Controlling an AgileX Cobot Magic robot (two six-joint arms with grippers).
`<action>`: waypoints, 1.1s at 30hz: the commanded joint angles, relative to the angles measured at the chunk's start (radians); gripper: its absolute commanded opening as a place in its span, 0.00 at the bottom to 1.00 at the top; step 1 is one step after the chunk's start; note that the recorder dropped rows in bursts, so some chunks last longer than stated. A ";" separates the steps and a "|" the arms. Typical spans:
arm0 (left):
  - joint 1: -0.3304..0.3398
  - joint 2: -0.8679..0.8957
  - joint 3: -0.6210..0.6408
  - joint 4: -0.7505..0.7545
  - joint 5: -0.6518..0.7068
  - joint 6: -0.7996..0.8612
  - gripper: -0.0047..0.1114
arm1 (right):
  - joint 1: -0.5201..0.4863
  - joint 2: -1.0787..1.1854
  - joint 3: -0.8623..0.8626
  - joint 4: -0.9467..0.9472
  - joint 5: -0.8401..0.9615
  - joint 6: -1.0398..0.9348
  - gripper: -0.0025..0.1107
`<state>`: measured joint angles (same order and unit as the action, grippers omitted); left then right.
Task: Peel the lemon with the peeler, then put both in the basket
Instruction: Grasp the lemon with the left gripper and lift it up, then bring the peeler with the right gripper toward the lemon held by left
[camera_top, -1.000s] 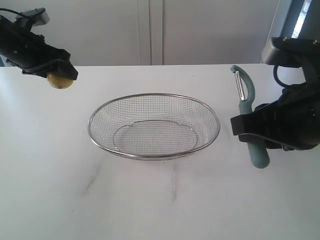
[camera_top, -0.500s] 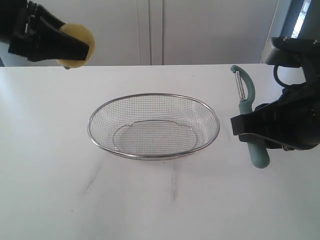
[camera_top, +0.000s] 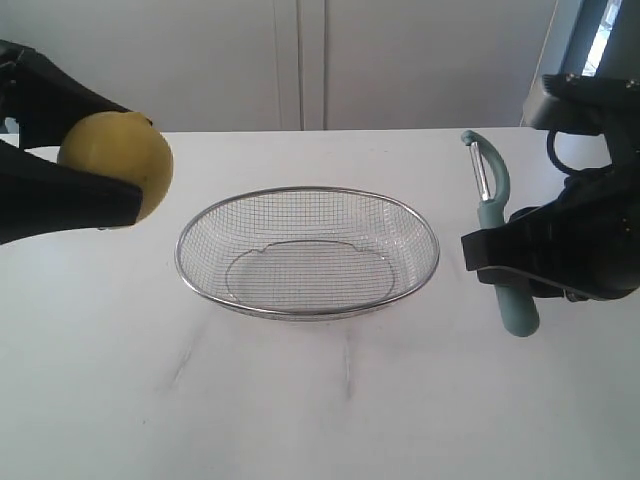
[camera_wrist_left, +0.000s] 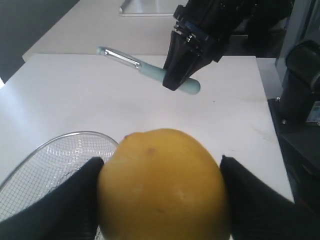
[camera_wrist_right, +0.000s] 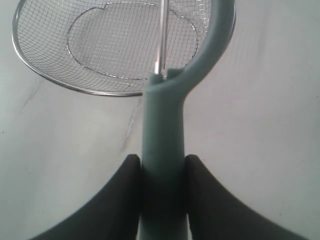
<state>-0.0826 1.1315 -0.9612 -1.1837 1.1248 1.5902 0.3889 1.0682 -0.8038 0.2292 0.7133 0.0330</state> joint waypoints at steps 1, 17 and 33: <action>0.001 -0.037 0.036 -0.066 0.064 0.006 0.04 | 0.000 -0.008 0.000 -0.002 -0.014 -0.012 0.02; -0.132 -0.038 0.095 -0.078 -0.211 0.187 0.04 | 0.000 -0.008 0.000 0.000 -0.029 -0.012 0.02; -0.132 0.042 0.095 -0.083 -0.374 0.232 0.04 | 0.000 0.003 0.004 -0.017 -0.199 -0.012 0.02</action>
<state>-0.2105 1.1545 -0.8705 -1.2318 0.7593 1.8079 0.3889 1.0682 -0.8038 0.2272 0.5410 0.0330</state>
